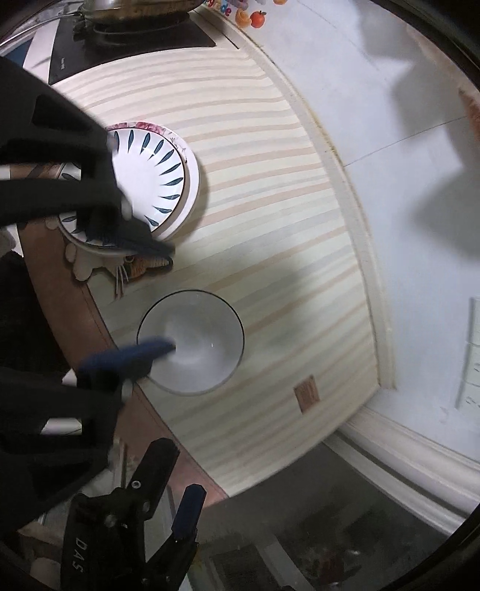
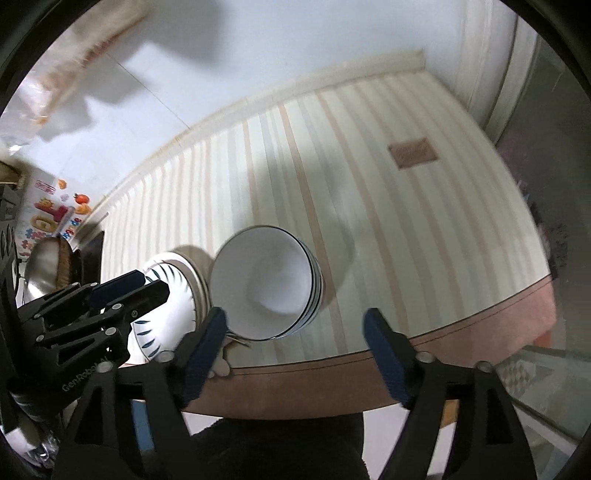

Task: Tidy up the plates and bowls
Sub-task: 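Lower the bowl stack onto the counter and open both grippers, then grasp the bowl stack rim with both grippers, then lift the bowl stack with both grippers and lower it onto the plate stack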

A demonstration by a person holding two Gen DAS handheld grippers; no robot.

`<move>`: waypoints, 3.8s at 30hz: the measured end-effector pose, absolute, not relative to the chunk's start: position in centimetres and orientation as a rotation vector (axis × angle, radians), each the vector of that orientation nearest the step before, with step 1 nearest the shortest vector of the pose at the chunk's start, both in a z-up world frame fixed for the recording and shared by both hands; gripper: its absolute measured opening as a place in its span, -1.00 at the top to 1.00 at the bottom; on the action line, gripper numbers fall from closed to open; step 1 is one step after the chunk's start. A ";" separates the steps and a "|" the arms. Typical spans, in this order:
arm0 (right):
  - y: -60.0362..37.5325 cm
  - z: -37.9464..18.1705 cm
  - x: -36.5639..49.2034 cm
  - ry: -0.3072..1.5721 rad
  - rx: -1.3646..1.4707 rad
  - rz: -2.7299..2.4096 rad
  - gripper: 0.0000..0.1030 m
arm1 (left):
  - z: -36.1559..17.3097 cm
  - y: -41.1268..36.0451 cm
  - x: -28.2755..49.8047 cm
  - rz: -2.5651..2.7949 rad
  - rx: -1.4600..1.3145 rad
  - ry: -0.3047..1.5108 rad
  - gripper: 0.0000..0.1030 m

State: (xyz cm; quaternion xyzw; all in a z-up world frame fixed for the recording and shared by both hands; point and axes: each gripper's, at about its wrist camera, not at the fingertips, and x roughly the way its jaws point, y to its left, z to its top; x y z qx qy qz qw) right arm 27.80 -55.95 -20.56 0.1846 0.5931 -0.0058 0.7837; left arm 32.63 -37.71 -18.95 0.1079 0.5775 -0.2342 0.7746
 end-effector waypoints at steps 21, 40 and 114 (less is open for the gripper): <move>-52.9 -7.4 16.9 1.012 0.288 -0.144 -0.91 | -10.4 -33.9 26.6 -0.553 0.139 1.068 -0.91; -56.5 -11.2 18.2 1.029 0.450 -0.043 -0.94 | -16.5 -35.3 31.4 -0.526 0.069 1.222 -0.93; -36.0 -39.6 39.2 1.560 0.756 0.537 0.04 | -33.7 -17.9 43.1 -0.358 -0.264 1.670 -0.05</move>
